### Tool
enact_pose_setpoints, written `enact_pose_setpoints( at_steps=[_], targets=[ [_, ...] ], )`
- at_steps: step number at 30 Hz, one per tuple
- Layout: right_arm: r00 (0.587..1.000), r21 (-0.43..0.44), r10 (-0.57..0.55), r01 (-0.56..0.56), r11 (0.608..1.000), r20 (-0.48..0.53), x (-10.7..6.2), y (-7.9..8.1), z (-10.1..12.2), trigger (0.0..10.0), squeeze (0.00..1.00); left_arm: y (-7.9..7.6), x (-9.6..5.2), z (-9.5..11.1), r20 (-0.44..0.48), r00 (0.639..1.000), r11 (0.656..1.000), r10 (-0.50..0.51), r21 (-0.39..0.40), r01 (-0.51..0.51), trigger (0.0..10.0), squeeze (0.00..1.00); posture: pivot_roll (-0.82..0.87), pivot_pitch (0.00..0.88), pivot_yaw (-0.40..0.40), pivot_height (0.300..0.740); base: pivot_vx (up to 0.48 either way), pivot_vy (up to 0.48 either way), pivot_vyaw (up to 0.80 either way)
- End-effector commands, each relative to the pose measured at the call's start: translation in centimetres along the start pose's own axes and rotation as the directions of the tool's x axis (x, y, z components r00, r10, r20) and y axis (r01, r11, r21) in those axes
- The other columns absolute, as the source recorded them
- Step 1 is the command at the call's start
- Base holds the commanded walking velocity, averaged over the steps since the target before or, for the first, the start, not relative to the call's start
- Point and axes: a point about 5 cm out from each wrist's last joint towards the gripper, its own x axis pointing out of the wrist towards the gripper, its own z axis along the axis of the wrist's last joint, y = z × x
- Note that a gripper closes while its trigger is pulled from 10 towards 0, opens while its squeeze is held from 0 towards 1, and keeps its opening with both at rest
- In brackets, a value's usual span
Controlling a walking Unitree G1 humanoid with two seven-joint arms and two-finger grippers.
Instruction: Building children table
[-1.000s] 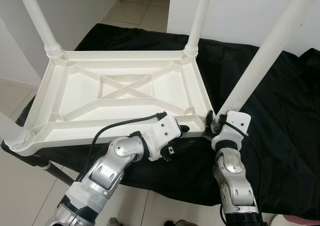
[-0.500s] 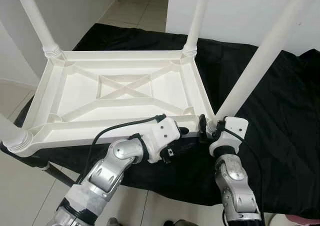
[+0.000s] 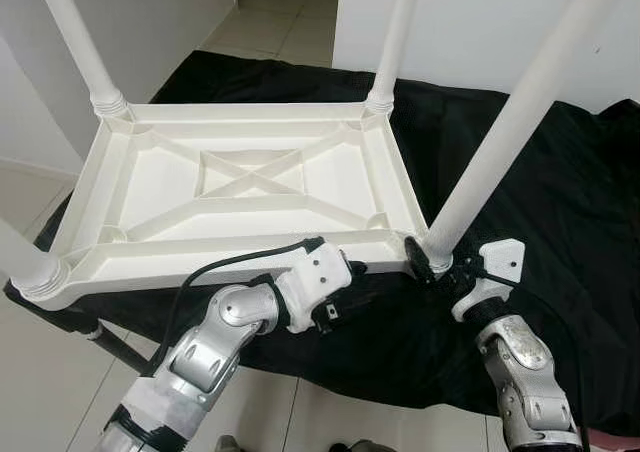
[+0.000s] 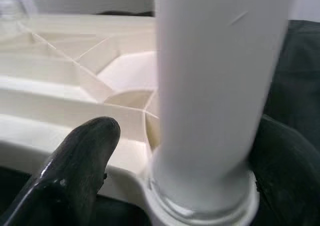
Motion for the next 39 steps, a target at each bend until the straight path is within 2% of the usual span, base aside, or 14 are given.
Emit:
enact_pose_setpoints(
  at_steps=[1,3,8,9,10,11,12,13,15,16,26,27,28,39],
  targets=[
    [1.0,0.013,0.016,-0.016,1.0,0.003,0.0,0.0,-0.1,10.0,0.0,-0.1,-0.2,0.0,-0.004,1.0,1.0,-0.002,0.016,0.002,10.0,0.0,-0.01,0.078,-0.023,0.74,0.0,0.0,0.0],
    [0.994,-0.03,0.106,-0.106,0.994,-0.014,0.9,-0.6,0.0,10.0,0.0,0.1,-0.2,0.1,-0.005,1.0,1.0,0.0,0.019,0.0,10.0,0.0,0.0,0.074,-0.02,0.74,0.0,0.0,0.0],
    [0.986,-0.069,0.162,-0.164,0.984,-0.028,2.2,-1.5,0.3,10.0,0.0,0.1,-0.2,0.2,-0.006,1.0,1.0,0.0,0.021,0.0,10.0,0.0,0.01,0.069,-0.018,0.74,0.0,0.0,0.0],
    [0.985,-0.077,0.168,-0.17,0.982,-0.031,2.3,-1.6,0.3,9.5,0.0,0.1,-0.2,0.2,-0.007,1.0,1.0,0.0,0.022,0.0,10.0,0.0,0.01,0.069,-0.018,0.74,0.0,0.0,0.0],
    [0.983,-0.081,0.18,-0.182,0.98,-0.035,2.5,-1.7,0.3,7.9,0.0,0.1,-0.3,0.2,-0.008,1.0,1.0,0.0,0.023,0.001,10.0,0.0,0.02,0.067,-0.019,0.74,0.0,0.0,0.0],
    [0.983,-0.081,0.18,-0.182,0.98,-0.035,2.5,-1.7,0.3,7.9,0.0,0.1,-0.3,0.2,-0.008,1.0,1.0,0.0,0.023,0.001,10.0,0.0,0.02,0.067,-0.019,0.74,0.0,0.0,0.0],
    [0.981,-0.086,0.192,-0.195,0.977,-0.04,2.6,-1.9,0.3,4.9,0.0,0.1,-0.3,0.2,-0.009,1.0,1.0,0.0,0.023,0.0,10.0,0.0,0.02,0.066,-0.019,0.74,0.0,0.0,0.0],
    [0.981,-0.086,0.192,-0.195,0.977,-0.04,2.6,-1.9,0.3,4.9,0.0,0.1,-0.3,0.2,-0.009,1.0,1.0,0.0,0.023,0.0,10.0,0.0,0.02,0.066,-0.019,0.74,0.0,0.0,0.0],
    [0.974,-0.094,0.218,-0.223,0.97,-0.063,2.9,-2.3,0.1,2.1,0.0,0.1,-0.4,0.2,-0.011,1.0,1.0,0.003,0.025,-0.002,10.0,0.0,0.02,0.064,-0.021,0.74,0.0,0.0,0.0],
    [0.972,-0.094,0.226,-0.232,0.968,-0.07,2.9,-2.5,-0.1,0.0,0.0,0.1,-0.4,0.2,-0.011,1.0,1.0,0.004,0.024,-0.004,10.0,0.0,0.02,0.064,-0.021,0.74,0.0,0.0,0.0],
    [0.968,-0.075,0.231,-0.239,0.968,-0.101,2.5,-3.4,-1.0,0.0,0.0,0.1,-0.3,0.2,-0.008,1.0,1.0,0.009,0.021,-0.008,10.0,0.0,0.02,0.059,-0.025,0.74,0.0,0.0,0.0],
    [0.969,-0.074,0.225,-0.233,0.97,-0.101,2.5,-3.4,-1.1,7.0,0.0,0.1,-0.3,0.2,-0.008,1.0,1.0,0.009,0.02,-0.009,10.0,0.0,0.02,0.058,-0.025,0.74,0.0,0.0,0.0],
    [0.972,-0.065,0.212,-0.219,0.974,-0.1,2.4,-3.4,-1.1,10.0,0.0,0.2,-0.3,0.2,-0.007,1.0,1.0,0.009,0.021,-0.009,10.0,0.0,0.02,0.058,-0.026,0.74,0.0,0.0,0.0],
    [0.999,0.034,0.01,-0.008,0.999,-0.052,2.5,-2.7,-1.1,10.0,0.0,0.1,0.2,0.3,0.005,1.0,1.0,0.006,0.017,-0.006,10.0,0.0,0.0,0.065,-0.026,0.74,0.0,0.0,0.0]
  ],
)
